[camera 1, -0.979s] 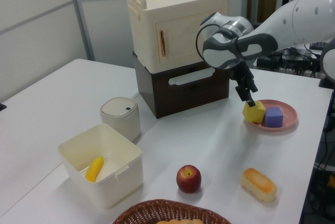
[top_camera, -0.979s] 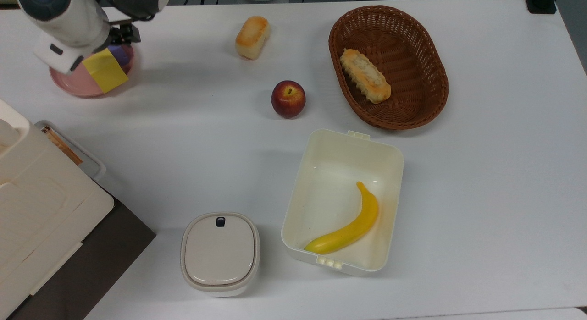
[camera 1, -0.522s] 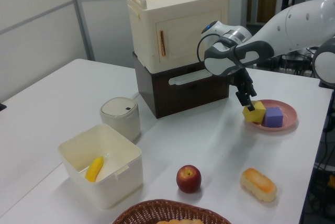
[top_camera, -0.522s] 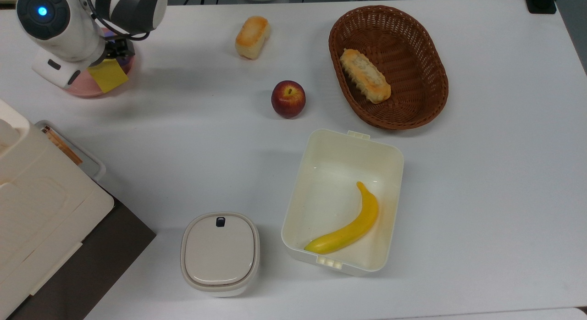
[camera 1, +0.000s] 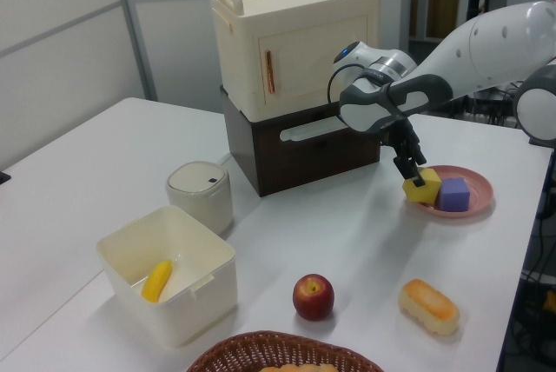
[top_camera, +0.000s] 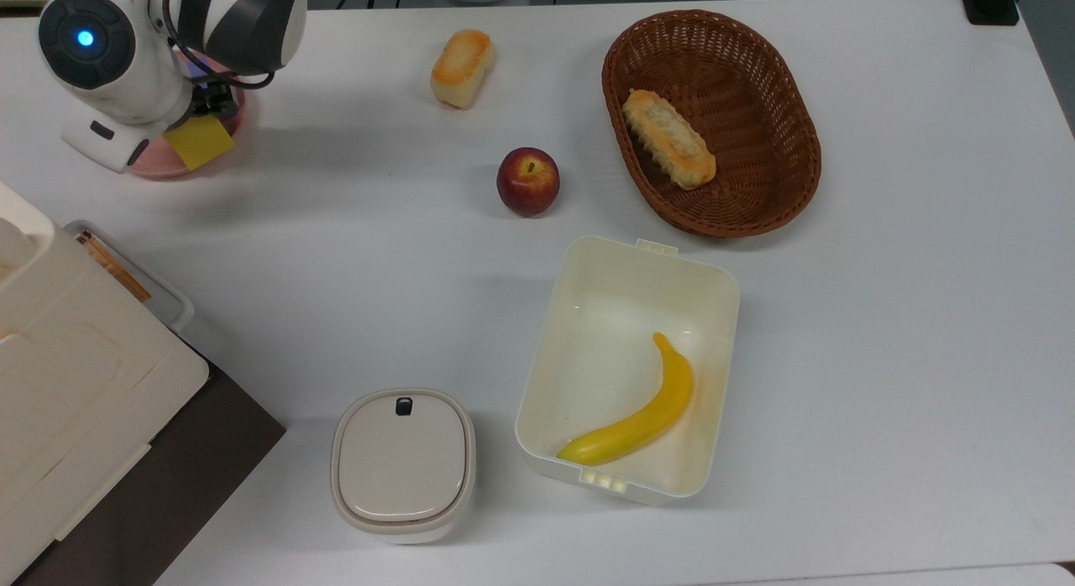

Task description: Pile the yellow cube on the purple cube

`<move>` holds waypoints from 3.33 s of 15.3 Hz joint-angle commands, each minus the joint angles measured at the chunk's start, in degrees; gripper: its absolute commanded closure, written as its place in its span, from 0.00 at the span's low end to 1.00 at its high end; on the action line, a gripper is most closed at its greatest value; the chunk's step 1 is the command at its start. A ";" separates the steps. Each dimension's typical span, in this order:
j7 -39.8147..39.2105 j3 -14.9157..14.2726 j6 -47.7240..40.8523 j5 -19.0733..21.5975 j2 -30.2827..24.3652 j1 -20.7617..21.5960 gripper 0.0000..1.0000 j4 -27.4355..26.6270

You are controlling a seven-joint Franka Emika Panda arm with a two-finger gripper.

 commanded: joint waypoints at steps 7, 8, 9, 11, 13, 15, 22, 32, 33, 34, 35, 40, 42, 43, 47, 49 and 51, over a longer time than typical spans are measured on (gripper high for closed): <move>-1.09 0.24 -0.42 -0.06 -1.97 0.84 0.46 -0.17; -1.27 0.33 -0.86 0.03 -2.68 0.84 0.47 -0.17; -1.27 0.33 -1.47 0.03 -3.20 0.84 0.47 -0.17; -1.97 0.33 -2.01 0.03 -3.56 0.84 0.43 -0.08; -2.24 0.33 -1.92 0.03 -3.39 0.84 0.00 -0.08; -2.41 0.33 -1.83 0.03 -3.12 0.75 0.00 -0.08; -3.91 0.24 -1.04 0.29 -1.28 0.22 0.00 -0.26; -4.00 0.33 2.12 1.09 0.83 0.31 0.00 -0.17; -4.08 0.33 2.30 1.09 0.92 0.31 0.00 -0.26; -4.00 0.33 2.30 1.09 1.18 0.40 0.00 -0.26; -4.00 0.33 2.39 1.09 1.36 0.40 0.00 -0.17; -4.35 0.33 2.21 1.00 1.19 0.66 0.51 -0.08; -5.40 0.24 1.78 1.00 0.57 0.75 0.54 -0.08; -6.36 0.24 1.51 1.09 -0.39 0.75 0.54 -0.08; -7.60 0.33 -0.67 1.17 -3.38 0.84 0.54 1.22; -10.22 0.41 -5.59 1.17 -3.65 0.84 0.54 4.12; -13.64 0.33 -9.46 1.09 -4.26 0.66 0.54 4.93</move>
